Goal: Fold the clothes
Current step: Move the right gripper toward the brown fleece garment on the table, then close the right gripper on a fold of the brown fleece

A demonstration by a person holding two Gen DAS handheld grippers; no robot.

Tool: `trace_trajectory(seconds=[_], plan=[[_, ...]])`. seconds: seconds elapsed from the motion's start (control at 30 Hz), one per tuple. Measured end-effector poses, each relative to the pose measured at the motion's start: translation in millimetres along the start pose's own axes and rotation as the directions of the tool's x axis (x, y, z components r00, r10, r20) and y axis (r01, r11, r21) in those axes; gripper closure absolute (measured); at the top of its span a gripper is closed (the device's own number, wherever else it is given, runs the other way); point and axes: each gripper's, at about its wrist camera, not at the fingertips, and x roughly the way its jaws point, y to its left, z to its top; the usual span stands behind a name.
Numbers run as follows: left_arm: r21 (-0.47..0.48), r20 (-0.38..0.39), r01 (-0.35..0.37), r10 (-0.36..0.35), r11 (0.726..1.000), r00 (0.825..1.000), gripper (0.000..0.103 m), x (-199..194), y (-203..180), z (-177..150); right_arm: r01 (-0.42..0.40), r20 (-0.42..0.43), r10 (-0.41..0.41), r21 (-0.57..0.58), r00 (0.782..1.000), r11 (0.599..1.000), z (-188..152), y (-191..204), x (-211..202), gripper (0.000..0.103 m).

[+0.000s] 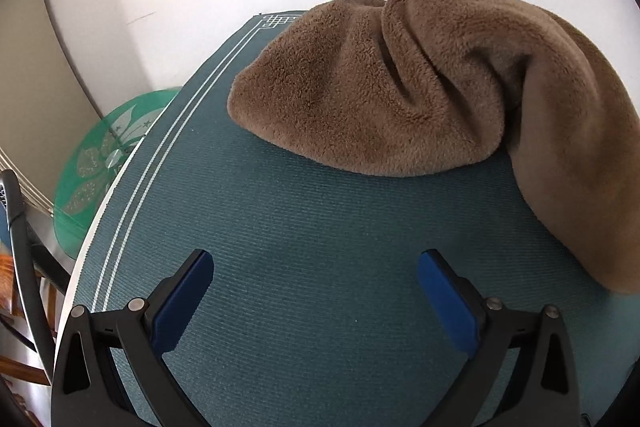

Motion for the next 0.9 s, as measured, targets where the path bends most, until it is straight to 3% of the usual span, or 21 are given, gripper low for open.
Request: trace_trajectory(seconds=[0.1, 0.2, 0.33, 0.53, 0.9], plan=[[0.007, -0.015, 0.000, 0.001, 1.000, 1.000, 0.000, 4.4, -1.9, -0.7, -0.029, 0.074, 0.022, 0.087, 0.997, 0.996, 20.0, -12.9, 6.1, 0.001], [0.000, -0.020, 0.010, -0.010, 1.000, 1.000, 0.000, 5.9, 0.0, -0.7, -0.002, 0.132, -0.012, 0.110, 0.991, 0.994, 42.1, -25.5, 19.9, 0.001], [-0.013, -0.030, 0.024, -0.025, 1.000, 0.999, 0.000, 8.1, 3.7, -0.9, 0.043, 0.124, -0.060, 0.135, 0.990, 0.990, 89.1, -41.3, 56.8, 0.001], [-0.014, -0.032, 0.025, -0.025, 1.000, 0.999, 0.000, 6.6, -0.6, 0.4, 0.070, 0.103, -0.091, 0.193, 0.991, 0.979, 125.3, -64.1, 107.4, 0.001], [-0.020, -0.022, 0.021, -0.021, 1.000, 1.000, 0.000, 10.0, -1.7, 1.7, 0.040, 0.070, -0.066, 0.319, 0.995, 0.947, 167.1, -112.2, 175.0, 0.001]])
